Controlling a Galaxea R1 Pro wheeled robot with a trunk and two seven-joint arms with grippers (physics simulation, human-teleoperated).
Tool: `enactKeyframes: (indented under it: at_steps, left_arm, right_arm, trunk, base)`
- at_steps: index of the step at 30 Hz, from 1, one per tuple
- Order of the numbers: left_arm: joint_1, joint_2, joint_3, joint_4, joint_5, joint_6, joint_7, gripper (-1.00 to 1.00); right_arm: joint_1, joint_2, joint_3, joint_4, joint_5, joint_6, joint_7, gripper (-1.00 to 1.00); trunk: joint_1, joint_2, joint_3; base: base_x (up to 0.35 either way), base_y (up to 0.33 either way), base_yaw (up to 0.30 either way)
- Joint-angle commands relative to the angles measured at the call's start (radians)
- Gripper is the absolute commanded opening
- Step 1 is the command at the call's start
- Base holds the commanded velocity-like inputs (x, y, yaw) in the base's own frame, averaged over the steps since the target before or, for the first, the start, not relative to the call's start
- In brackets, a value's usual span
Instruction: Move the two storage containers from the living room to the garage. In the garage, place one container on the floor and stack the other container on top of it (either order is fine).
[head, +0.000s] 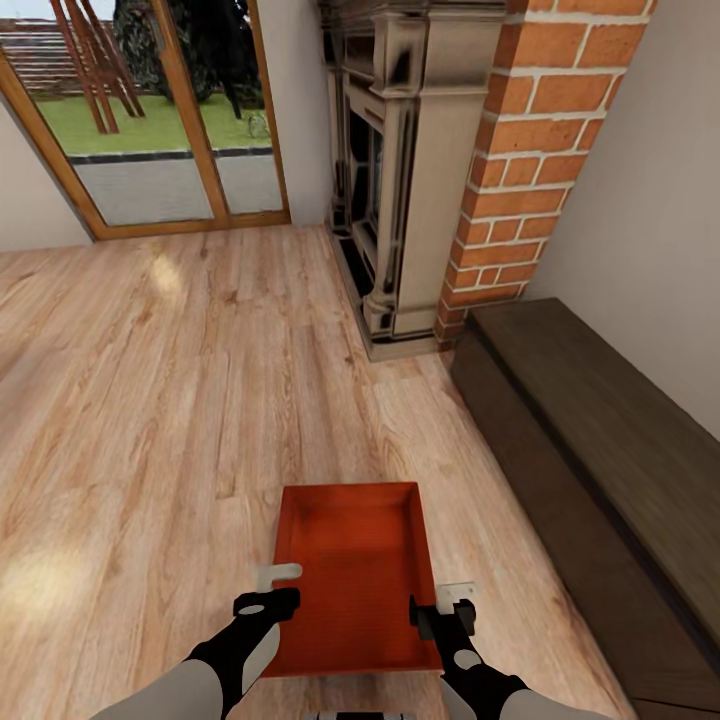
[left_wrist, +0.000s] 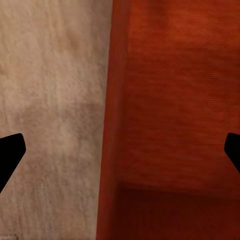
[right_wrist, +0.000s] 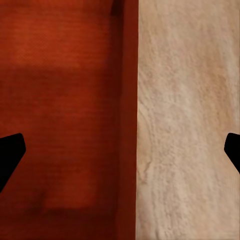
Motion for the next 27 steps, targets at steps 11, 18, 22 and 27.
enactKeyframes:
  at_steps: [11,18,22,27]
  left_arm:
    - [0.000,0.000,-0.008,-0.001,0.010,0.002,0.007,1.00]
    - [0.000,0.000,-0.008,-0.001,0.010,0.001,0.009,1.00]
    - [0.000,0.000,-0.008,-0.003,0.010,-0.001,0.012,1.00]
    - [0.000,0.000,-0.008,-0.004,0.010,-0.002,0.015,1.00]
  right_arm:
    - [-0.001,0.000,0.009,0.000,-0.008,-0.003,-0.004,1.00]
    - [-0.001,0.000,0.009,0.000,-0.008,-0.003,-0.004,1.00]
    - [-0.001,0.001,0.009,0.000,-0.008,-0.003,-0.004,1.00]
    - [-0.001,0.000,0.009,0.001,-0.008,-0.002,-0.004,1.00]
  trunk:
    - [0.042,-0.078,-0.035]
    - [0.069,-0.127,-0.057]
    - [0.073,-0.134,-0.060]
    - [0.073,-0.134,-0.060]
  base:
    - [0.000,0.000,0.000]
    - [0.000,0.000,0.000]
    - [0.000,0.000,0.000]
    - [0.000,0.000,0.000]
